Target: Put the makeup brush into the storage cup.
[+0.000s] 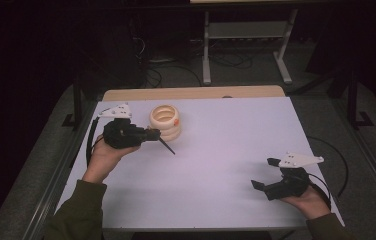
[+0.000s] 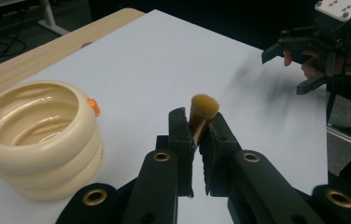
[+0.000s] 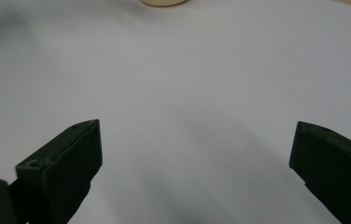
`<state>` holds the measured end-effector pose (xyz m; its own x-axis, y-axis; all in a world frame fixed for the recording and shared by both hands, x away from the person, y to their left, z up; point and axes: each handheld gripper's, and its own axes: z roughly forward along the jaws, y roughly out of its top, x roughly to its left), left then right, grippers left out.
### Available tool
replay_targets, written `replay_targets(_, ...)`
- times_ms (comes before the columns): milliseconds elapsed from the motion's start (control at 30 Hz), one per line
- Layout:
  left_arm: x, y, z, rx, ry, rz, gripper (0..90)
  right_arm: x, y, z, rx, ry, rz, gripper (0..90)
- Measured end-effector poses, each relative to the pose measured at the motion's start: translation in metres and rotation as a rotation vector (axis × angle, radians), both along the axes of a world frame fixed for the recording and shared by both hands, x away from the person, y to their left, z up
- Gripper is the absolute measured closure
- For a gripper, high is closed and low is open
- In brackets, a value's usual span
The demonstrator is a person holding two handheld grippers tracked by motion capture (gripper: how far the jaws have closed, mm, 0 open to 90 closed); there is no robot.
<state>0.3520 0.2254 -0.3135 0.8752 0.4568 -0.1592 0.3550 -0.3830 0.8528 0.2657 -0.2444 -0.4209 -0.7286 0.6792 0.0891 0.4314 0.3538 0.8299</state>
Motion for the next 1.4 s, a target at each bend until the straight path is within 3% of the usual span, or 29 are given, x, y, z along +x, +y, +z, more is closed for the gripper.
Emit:
replay_targets(300, 0.007, 0.004, 0.007, 0.01, 0.002, 0.02, 83.6, -0.002, -0.002, -0.002, 0.0, 0.005, -0.002, 1.8)
replay_targets(767, 0.018, 0.008, 0.021, -0.015, -0.001, 0.034, 83.5, -0.003, -0.003, -0.002, 0.011, 0.009, -0.003, 1.8)
replay_targets(1067, 0.028, 0.015, 0.03, -0.029, -0.009, 0.062, 83.5, -0.003, -0.003, -0.001, 0.014, 0.004, -0.002, 1.8)
replay_targets(1400, 0.04, 0.02, 0.034, -0.017, -0.027, 0.111, 83.6, -0.003, -0.004, -0.001, 0.016, 0.002, -0.002, 1.9)
